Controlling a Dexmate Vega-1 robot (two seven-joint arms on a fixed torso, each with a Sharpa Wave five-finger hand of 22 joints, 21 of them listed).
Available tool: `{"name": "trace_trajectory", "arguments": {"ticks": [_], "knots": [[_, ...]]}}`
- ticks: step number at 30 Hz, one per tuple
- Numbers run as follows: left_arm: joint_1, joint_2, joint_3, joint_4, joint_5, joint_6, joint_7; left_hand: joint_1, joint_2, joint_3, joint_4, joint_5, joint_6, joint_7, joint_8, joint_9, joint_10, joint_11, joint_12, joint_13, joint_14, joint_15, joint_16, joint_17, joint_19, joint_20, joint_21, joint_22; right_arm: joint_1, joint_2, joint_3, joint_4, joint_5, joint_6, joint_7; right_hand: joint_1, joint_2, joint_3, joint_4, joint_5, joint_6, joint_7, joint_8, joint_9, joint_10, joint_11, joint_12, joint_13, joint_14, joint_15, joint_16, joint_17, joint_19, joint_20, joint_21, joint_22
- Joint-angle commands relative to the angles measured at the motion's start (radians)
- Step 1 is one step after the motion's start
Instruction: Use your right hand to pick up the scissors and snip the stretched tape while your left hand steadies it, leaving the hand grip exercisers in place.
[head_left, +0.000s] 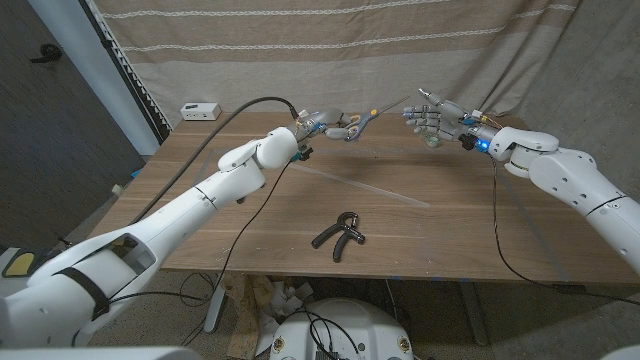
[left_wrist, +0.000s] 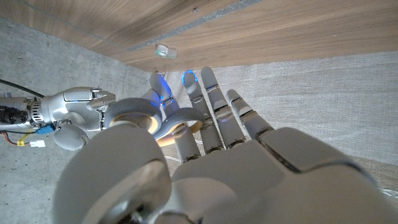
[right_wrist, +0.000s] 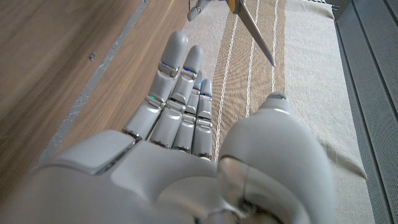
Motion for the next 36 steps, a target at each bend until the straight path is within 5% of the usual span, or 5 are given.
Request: {"name": "trace_trajectory", "arguments": {"ticks": [1,12,19,32,36], "knots": [[0.032,0.000,-0.030,0.036,-0.135,-0.055,0.036,0.006,0.018,0.088,0.086,-0.001,-0.005,0.005,0.018,0.017,0.113,-0.124,0.006,0.002,0.011,-0.151,0.006,0.008,0.009,-0.109,0.005,0.003,-0.012,-0.005,0.017,-0.005,0.007,0.005,-0.024,-0.005,0.005,0.000,-0.004,0.006,-0.001,-0.003,-0.001,0.001,0.000,0.003,-0.003,0.000,-0.054,-0.051,-0.003,-0.001,-0.001,-0.087,-0.007,0.002],[0.065,-0.010,-0.060,0.077,-0.258,-0.135,0.054,0.013,0.044,0.086,0.080,-0.017,-0.005,0.021,0.036,0.046,0.135,-0.121,0.024,0.001,0.028,-0.152,0.011,0.020,0.022,-0.096,0.011,0.005,-0.002,0.004,0.012,0.007,0.013,-0.010,-0.037,-0.032,0.013,-0.005,0.007,0.008,-0.003,-0.001,-0.001,-0.001,0.001,0.005,-0.005,-0.006,-0.053,-0.045,-0.005,-0.003,0.004,-0.084,-0.017,0.002],[0.070,-0.037,-0.080,0.158,-0.435,-0.225,-0.042,0.006,0.103,0.073,0.105,-0.065,-0.149,0.026,0.063,0.170,0.139,-0.123,0.043,-0.005,0.033,-0.149,0.005,0.043,0.019,-0.082,0.018,0.015,0.003,0.008,0.011,0.006,0.015,-0.016,-0.044,-0.042,0.016,-0.007,0.010,0.009,-0.002,0.000,0.000,-0.001,0.002,0.008,-0.006,-0.009,-0.052,-0.043,-0.005,-0.003,0.005,-0.083,-0.023,0.002],[0.058,-0.129,-0.099,0.336,-0.766,-0.314,-0.288,-0.010,0.095,0.061,0.134,-0.096,-0.154,0.012,0.103,0.226,0.163,-0.123,0.052,-0.032,0.037,-0.147,0.001,0.056,0.023,-0.079,0.024,0.016,0.000,0.011,0.008,-0.007,0.018,-0.027,-0.062,-0.051,0.020,-0.009,0.011,0.012,-0.005,-0.001,0.000,-0.002,0.001,0.007,-0.008,-0.013,-0.055,-0.040,-0.007,-0.004,0.005,-0.081,-0.032,0.002],[0.060,-0.132,-0.099,0.340,-0.778,-0.316,-0.290,-0.013,0.091,0.060,0.134,-0.100,-0.154,0.010,0.097,0.213,0.172,-0.123,0.054,-0.042,0.032,-0.147,-0.003,0.055,0.024,-0.080,0.025,0.016,0.001,0.010,0.007,-0.009,0.017,-0.031,-0.063,-0.052,0.021,-0.009,0.011,0.012,-0.006,-0.001,0.000,-0.003,0.001,0.005,-0.008,-0.014,-0.055,-0.042,-0.008,-0.004,0.004,-0.081,-0.034,0.002]]}}
